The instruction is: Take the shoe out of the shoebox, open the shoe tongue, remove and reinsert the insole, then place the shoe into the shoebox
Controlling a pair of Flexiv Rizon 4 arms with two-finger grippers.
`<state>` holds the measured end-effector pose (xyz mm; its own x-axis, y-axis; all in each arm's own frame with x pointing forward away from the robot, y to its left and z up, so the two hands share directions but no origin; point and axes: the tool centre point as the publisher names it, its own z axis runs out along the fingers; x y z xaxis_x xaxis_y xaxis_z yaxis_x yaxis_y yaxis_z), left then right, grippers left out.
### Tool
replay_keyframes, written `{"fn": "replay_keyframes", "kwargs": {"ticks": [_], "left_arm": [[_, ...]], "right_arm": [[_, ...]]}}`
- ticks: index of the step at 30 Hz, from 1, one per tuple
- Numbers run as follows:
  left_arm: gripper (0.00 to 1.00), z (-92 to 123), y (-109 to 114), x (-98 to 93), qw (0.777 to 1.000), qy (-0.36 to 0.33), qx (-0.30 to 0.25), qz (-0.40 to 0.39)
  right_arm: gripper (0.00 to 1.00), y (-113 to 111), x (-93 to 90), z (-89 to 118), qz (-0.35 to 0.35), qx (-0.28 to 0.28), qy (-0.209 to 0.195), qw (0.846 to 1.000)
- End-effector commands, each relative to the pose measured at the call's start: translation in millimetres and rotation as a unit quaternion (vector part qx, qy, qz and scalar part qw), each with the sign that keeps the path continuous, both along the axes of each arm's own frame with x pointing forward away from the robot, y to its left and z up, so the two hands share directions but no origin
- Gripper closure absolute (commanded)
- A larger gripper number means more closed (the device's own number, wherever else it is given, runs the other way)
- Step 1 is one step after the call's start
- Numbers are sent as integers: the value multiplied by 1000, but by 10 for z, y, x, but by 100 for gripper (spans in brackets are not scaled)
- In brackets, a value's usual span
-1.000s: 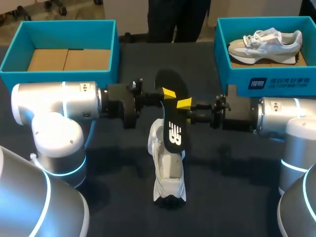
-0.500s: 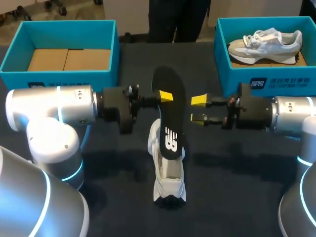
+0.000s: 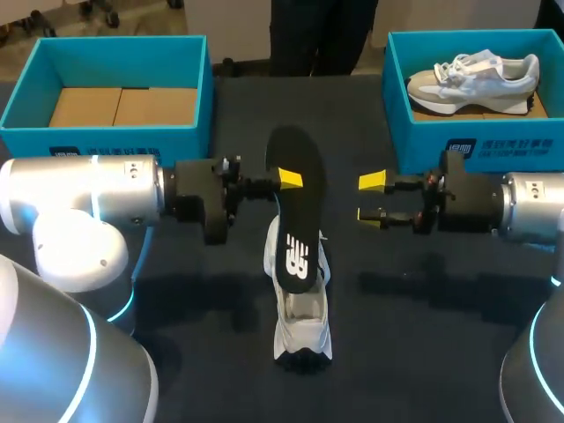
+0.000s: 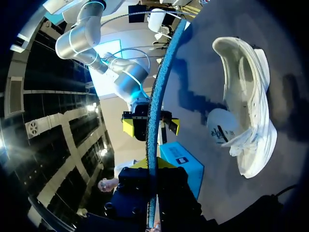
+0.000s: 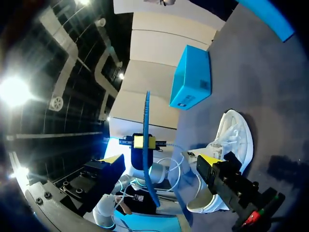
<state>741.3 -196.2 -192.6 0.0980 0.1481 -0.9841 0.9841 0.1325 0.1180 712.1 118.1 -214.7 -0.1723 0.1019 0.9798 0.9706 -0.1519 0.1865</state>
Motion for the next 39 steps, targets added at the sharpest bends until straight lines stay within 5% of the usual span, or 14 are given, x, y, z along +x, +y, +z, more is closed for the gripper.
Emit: {"fn": "replay_keyframes", "kwargs": {"ticks": [1,4,9,14,15,16,26,35,39], "left_arm": [[100,59,128,-101,1000,22,13,2],[100,99,190,-126,999,49,14,-5],[100,107,271,-219,998,57,18,-10],[100,88,305,-301,998,64,23,-8],[100,79,310,-323,997,67,25,-8],[100,69,310,-336,997,72,29,-7],[100,40,294,-434,992,119,37,1],[100,169,282,-559,984,166,56,-7],[100,191,275,-607,977,205,57,-18]], "right_arm": [[0,3,-15,3,-2,-1,0,1000],[0,3,-15,3,-2,-1,0,1000],[0,-145,-110,44,34,-63,-88,994],[0,-189,-179,45,130,-136,-147,971],[0,-171,-189,31,176,-166,-160,957],[0,-151,-202,14,227,-161,-165,946],[0,-151,-202,14,227,-161,-165,946],[0,-155,-425,287,279,-333,-264,861],[0,-170,-502,297,296,-394,-273,826]]}}
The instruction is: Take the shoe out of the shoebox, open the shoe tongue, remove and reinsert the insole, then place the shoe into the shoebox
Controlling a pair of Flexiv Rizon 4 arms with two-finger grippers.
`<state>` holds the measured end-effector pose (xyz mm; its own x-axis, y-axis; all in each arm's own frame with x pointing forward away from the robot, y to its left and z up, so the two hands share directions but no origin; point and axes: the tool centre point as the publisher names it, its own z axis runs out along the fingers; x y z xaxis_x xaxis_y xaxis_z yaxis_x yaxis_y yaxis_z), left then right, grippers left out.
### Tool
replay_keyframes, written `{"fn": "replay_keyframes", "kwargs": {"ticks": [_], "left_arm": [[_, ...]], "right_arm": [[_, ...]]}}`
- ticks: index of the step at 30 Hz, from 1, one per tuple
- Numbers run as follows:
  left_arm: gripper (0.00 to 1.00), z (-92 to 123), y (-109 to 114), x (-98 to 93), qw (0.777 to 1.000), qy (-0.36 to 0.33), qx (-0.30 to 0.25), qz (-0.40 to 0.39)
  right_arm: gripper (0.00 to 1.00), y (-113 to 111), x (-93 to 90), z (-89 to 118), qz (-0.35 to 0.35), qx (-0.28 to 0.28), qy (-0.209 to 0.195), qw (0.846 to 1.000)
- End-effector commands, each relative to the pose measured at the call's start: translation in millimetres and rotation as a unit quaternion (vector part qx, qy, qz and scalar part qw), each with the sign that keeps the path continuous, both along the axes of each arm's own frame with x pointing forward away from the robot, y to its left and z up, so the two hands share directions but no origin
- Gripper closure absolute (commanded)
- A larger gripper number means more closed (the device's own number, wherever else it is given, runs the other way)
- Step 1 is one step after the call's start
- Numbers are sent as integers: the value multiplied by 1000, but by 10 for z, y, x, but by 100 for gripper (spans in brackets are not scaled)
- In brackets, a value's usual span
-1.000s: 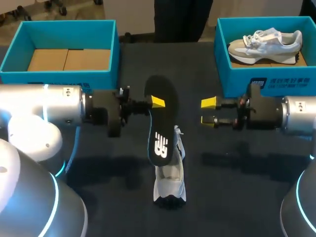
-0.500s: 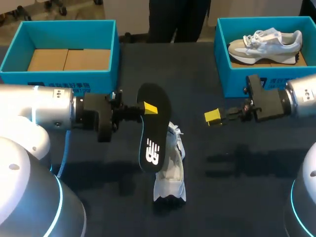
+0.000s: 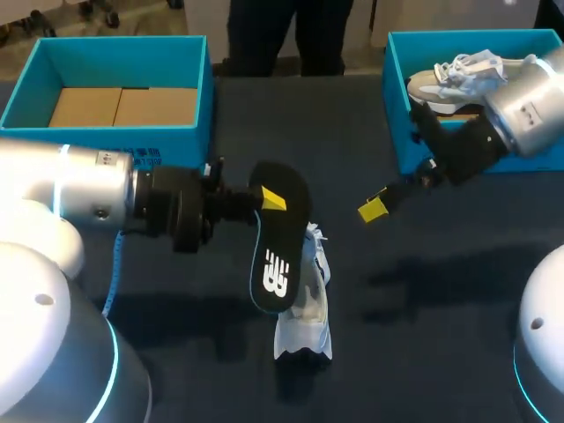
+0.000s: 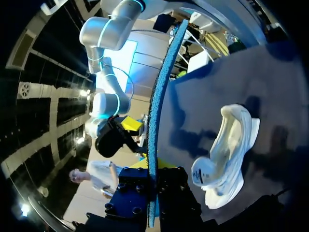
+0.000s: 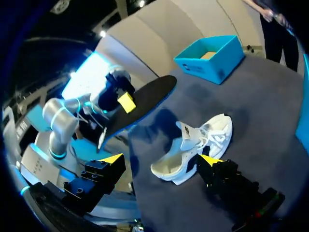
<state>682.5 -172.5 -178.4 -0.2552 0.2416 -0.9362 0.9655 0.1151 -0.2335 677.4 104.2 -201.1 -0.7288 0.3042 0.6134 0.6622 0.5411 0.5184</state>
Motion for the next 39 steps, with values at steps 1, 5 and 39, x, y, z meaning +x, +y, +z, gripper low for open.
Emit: {"fn": "replay_keyframes", "kwargs": {"ticks": [1,5,39], "left_arm": [[100,46,37,-24,999,39,10,-11],[100,67,43,-27,998,56,31,-15],[100,75,4,-692,984,176,23,-5]], "right_arm": [[0,-33,-180,153,25,-152,-80,985],[0,-37,-201,123,33,-178,-73,981],[0,-84,-813,-183,166,-245,-256,920]]}}
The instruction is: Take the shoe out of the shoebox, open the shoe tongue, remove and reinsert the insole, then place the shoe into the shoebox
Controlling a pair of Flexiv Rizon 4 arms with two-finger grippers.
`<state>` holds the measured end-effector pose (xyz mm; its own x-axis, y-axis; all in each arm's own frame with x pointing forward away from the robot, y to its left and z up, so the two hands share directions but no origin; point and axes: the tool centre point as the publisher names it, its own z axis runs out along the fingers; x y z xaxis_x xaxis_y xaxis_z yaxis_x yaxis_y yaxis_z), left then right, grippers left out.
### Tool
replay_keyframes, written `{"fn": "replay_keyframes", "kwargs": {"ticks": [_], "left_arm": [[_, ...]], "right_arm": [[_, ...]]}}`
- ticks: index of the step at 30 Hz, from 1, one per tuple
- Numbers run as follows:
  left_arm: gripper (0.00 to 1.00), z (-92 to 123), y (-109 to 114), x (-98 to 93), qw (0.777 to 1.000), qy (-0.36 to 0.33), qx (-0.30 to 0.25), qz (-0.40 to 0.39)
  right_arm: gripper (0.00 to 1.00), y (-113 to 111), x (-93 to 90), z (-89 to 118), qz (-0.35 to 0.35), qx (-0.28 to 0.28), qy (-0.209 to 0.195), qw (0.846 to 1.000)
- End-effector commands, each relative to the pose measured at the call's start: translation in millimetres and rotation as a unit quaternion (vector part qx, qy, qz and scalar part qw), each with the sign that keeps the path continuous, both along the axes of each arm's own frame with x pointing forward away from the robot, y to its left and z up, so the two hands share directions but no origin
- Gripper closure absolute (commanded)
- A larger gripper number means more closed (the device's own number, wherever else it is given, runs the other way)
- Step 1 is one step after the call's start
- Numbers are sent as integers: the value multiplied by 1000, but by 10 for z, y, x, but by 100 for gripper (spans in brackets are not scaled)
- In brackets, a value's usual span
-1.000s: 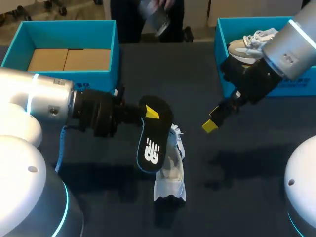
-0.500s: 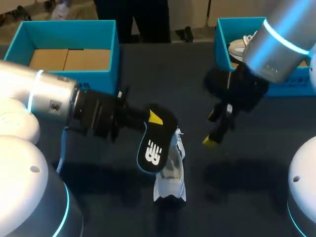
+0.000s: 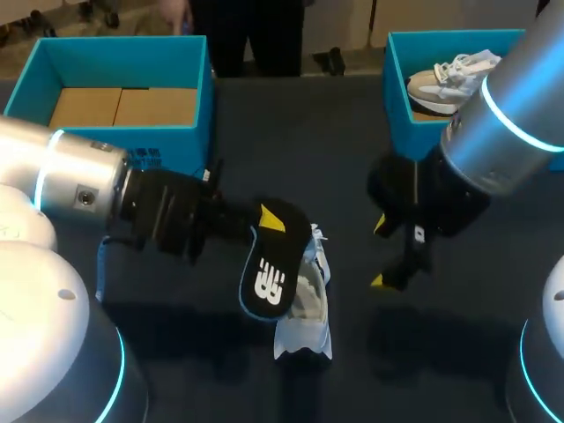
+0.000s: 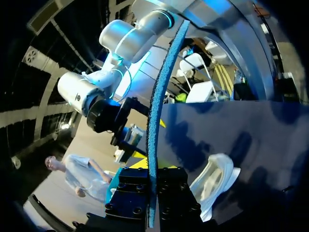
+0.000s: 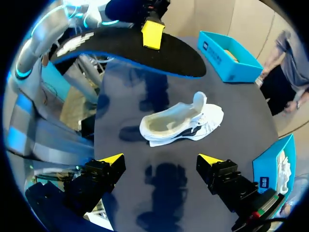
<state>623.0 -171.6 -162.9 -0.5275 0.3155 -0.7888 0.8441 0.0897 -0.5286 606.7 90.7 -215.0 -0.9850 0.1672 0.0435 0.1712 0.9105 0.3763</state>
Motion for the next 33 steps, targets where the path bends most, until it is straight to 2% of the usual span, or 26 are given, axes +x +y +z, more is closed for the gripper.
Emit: {"fn": "replay_keyframes", "kwargs": {"ticks": [1,6,11,13,25,33], "left_arm": [[100,-95,5,-142,999,30,-2,29],[100,-135,5,-312,996,80,-9,32],[100,-194,-28,-447,990,136,-9,22],[100,-209,-15,-463,990,136,9,21],[100,-232,-40,-458,989,147,4,14],[100,-446,-29,-489,983,181,-20,-9]], "right_arm": [[0,53,-153,-95,11,-19,-15,1000],[0,67,-314,-255,35,-21,-30,999],[0,152,-441,-466,54,-23,-16,998],[0,169,-471,-531,48,-27,0,998],[0,169,-471,-531,48,-27,0,998],[0,177,-532,-895,51,4,28,998]]}}
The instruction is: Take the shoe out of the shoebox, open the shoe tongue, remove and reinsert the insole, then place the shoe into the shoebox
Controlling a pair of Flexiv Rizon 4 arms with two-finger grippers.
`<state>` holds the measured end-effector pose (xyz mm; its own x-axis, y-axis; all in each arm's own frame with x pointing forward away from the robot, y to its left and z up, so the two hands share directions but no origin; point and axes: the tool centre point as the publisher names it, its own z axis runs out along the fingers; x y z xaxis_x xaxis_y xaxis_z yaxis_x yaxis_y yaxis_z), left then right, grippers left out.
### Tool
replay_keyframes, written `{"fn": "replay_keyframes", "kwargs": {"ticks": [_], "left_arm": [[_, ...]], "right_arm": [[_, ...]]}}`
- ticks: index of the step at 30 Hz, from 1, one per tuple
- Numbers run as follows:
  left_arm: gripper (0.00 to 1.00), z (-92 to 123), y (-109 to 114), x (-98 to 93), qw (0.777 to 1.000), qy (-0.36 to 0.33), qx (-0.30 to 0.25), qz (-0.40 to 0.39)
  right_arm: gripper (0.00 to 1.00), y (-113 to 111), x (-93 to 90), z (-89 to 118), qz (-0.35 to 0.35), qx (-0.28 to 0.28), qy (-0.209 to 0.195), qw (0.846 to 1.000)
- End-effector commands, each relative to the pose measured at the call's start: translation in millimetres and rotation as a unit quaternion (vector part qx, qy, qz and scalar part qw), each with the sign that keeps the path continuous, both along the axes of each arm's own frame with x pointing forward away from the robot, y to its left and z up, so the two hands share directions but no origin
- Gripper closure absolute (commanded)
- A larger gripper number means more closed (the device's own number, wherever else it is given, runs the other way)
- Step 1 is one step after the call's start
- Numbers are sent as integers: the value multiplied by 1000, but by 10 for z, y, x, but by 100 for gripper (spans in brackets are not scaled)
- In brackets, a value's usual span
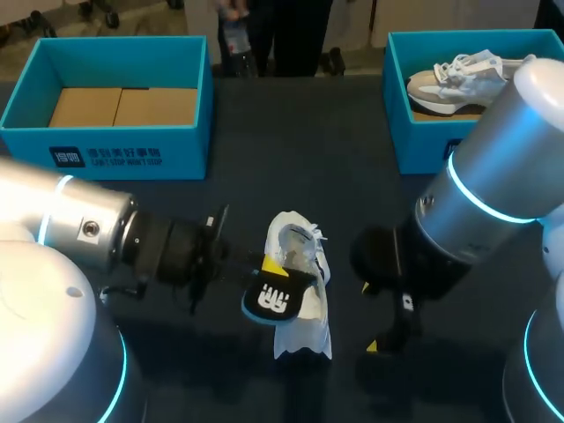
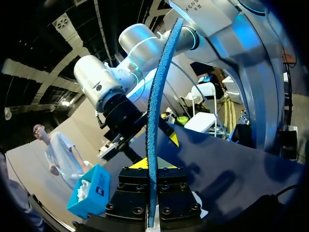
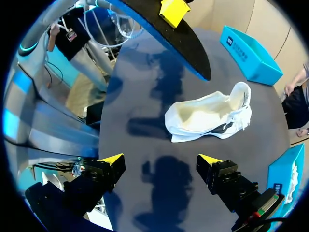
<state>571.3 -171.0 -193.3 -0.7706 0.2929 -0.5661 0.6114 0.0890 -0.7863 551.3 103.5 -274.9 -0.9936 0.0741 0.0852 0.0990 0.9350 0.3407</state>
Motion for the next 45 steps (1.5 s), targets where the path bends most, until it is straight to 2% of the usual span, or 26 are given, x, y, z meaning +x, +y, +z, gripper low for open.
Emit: {"fn": "replay_keyframes", "kwargs": {"ticks": [1,8,12,19,21,27,34,40,45], "left_arm": [[100,-174,-45,18,1000,7,-14,-14],[100,-330,-200,-37,998,17,-34,-42],[100,-371,-249,-29,997,29,-43,-55],[100,-371,-249,-29,997,29,-43,-55],[100,-447,-306,-55,996,28,-44,-66],[100,-604,-350,-21,996,38,-51,-59],[100,-633,-344,-2,995,44,-59,-65],[100,-634,-351,-3,995,44,-51,-69],[100,-634,-351,-3,995,44,-51,-69]], "right_arm": [[0,61,11,-324,6,22,7,1000],[0,159,17,-513,16,38,16,999],[0,187,62,-586,12,38,7,999],[0,187,62,-586,12,38,7,999],[0,187,62,-586,12,38,7,999],[0,248,276,-618,34,45,-8,998],[0,253,469,-640,43,51,-17,998],[0,240,570,-703,53,52,-33,997],[0,232,577,-715,47,44,-38,997]]}}
